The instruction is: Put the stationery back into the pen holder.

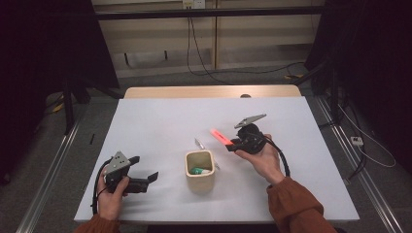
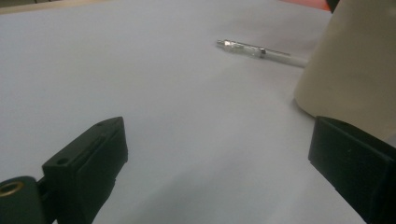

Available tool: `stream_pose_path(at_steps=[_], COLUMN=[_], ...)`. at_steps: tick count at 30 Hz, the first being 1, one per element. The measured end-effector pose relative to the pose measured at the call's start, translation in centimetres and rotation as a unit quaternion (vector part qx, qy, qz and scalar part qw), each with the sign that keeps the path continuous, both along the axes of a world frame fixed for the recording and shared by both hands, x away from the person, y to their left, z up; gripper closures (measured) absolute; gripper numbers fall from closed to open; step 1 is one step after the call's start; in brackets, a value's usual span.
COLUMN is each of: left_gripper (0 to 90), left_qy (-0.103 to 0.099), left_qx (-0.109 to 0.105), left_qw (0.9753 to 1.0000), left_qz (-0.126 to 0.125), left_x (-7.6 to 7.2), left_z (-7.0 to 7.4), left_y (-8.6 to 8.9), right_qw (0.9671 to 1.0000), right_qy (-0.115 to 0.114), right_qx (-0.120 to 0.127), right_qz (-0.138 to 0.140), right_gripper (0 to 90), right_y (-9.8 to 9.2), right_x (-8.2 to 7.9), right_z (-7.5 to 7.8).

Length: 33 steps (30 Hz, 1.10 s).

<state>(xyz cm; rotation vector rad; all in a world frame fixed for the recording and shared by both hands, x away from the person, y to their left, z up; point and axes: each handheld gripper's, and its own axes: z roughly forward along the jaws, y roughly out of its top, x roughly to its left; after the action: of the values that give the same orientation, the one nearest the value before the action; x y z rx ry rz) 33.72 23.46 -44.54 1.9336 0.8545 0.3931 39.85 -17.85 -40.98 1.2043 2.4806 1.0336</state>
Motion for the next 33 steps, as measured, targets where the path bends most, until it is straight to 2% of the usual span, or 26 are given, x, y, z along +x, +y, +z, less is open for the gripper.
stream_pose_path(at_steps=[6,13,15,18,19,21,23,28,33], left_gripper=[4.4,4.6,5.0,5.0,5.0,5.8,7.1,7.4,5.0], left_qy=[-0.003,-0.021,-0.019,-0.027,-0.043,-0.043,-0.037,-0.059,-0.095], left_qx=[0.002,0.014,0.010,0.017,0.019,0.004,-0.004,0.010,0.025], left_qw=[1.0000,0.9996,0.9996,0.9993,0.9987,0.9987,0.9985,0.9966,0.9933], left_qz=[-0.004,-0.016,-0.018,-0.017,-0.021,-0.026,-0.041,-0.056,-0.061], left_x=[-0.1,-0.2,-0.2,-0.2,-0.2,-0.2,-0.2,-0.4,-0.8], left_z=[0.1,0.4,0.5,0.9,1.3,1.7,2.0,3.0,4.2], left_y=[-0.1,-0.3,-0.4,-0.6,-0.8,-1.0,-1.2,-2.4,-3.4], right_qw=[0.9999,0.9998,0.9997,0.9995,0.9995,0.9994,0.9992,0.9989,0.9984], right_qy=[-0.006,0.001,0.001,-0.002,0.000,-0.002,-0.001,0.000,0.006], right_qx=[0.009,0.018,0.019,0.019,0.021,0.023,0.025,0.035,0.042], right_qz=[0.001,0.012,0.015,0.024,0.023,0.027,0.031,0.030,0.037], right_gripper=[68.1,68.1,68.1,68.1,68.1,68.1,68.1,68.1,68.1], right_y=[-0.9,-1.8,-2.0,-2.1,-2.1,-2.2,-2.2,-2.3,-2.4], right_x=[-0.5,-1.0,-1.2,-1.6,-1.7,-1.9,-2.1,-2.4,-2.6], right_z=[0.9,1.8,2.2,2.6,2.7,3.0,3.3,3.8,4.6])
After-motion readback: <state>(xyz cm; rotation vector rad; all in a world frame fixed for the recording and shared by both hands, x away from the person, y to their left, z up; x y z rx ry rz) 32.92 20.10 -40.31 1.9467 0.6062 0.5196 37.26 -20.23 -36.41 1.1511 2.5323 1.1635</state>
